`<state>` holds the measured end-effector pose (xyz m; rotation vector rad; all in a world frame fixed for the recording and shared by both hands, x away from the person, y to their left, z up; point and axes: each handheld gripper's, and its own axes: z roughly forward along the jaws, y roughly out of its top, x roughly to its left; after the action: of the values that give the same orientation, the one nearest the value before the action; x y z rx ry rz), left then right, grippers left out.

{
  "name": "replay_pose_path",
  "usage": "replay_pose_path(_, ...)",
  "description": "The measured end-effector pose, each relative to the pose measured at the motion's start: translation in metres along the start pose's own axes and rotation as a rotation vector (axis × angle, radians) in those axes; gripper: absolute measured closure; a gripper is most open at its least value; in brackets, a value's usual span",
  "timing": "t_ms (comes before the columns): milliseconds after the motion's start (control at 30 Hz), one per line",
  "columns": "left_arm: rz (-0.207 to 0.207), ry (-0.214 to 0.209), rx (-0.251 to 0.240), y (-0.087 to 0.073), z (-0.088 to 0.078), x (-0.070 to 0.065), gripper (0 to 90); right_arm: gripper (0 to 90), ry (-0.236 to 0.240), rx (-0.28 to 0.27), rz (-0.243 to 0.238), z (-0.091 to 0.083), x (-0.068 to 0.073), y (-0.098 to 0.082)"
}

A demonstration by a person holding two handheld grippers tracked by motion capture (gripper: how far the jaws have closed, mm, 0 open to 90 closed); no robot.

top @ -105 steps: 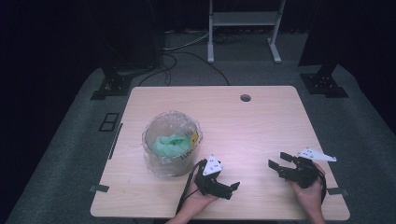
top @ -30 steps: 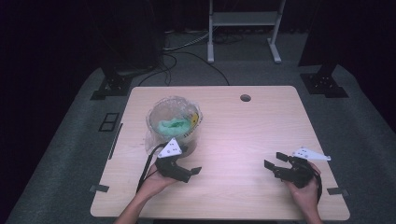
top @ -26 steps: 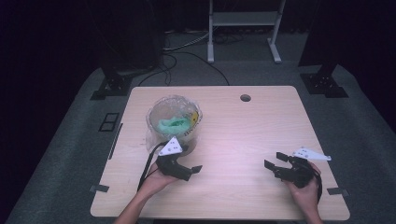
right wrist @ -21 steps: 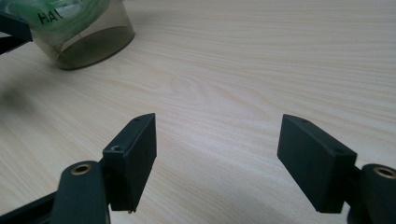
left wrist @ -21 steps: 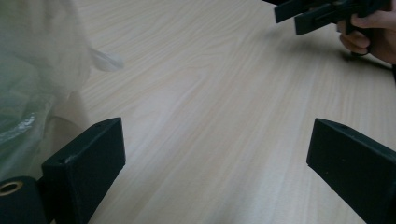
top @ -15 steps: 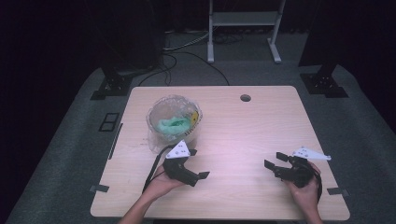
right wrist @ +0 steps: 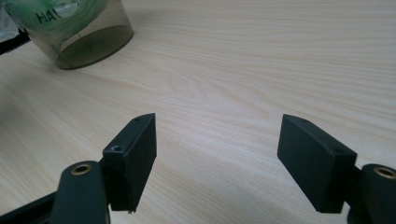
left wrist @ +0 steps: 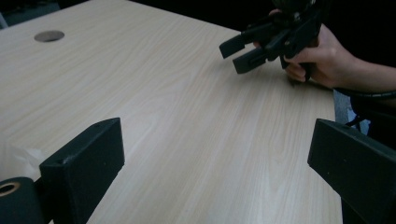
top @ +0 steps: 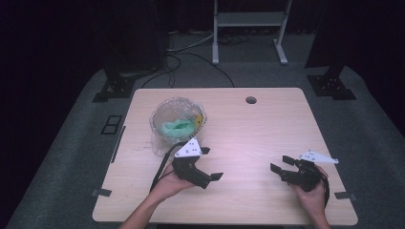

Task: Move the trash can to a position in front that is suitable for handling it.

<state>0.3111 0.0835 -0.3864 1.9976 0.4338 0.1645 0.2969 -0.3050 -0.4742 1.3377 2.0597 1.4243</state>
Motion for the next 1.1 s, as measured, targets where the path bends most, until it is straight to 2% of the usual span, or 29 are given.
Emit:
replay_pose_path(233, 0.008, 0.026, -0.046, 0.025, -0.013, 0.006, 2.5, 27.6, -0.002, -0.008, 0.002, -0.002, -0.001, 0.0)
replay_pose_path(500, 0.013, 0.058, -0.072, 0.046, -0.028, 0.021, 2.5, 27.5, -0.004, -0.01, -0.003, -0.003, -0.001, 0.0)
replay_pose_path(900, 0.006, 0.121, -0.078, 0.06, -0.047, 0.046, 2.6, 27.5, -0.006, -0.01, -0.006, -0.003, 0.0, 0.001)
replay_pose_path(1100, -0.015, 0.16, -0.083, 0.061, -0.057, 0.06, 2.6, 27.5, -0.007, -0.011, -0.006, -0.004, -0.001, 0.001)
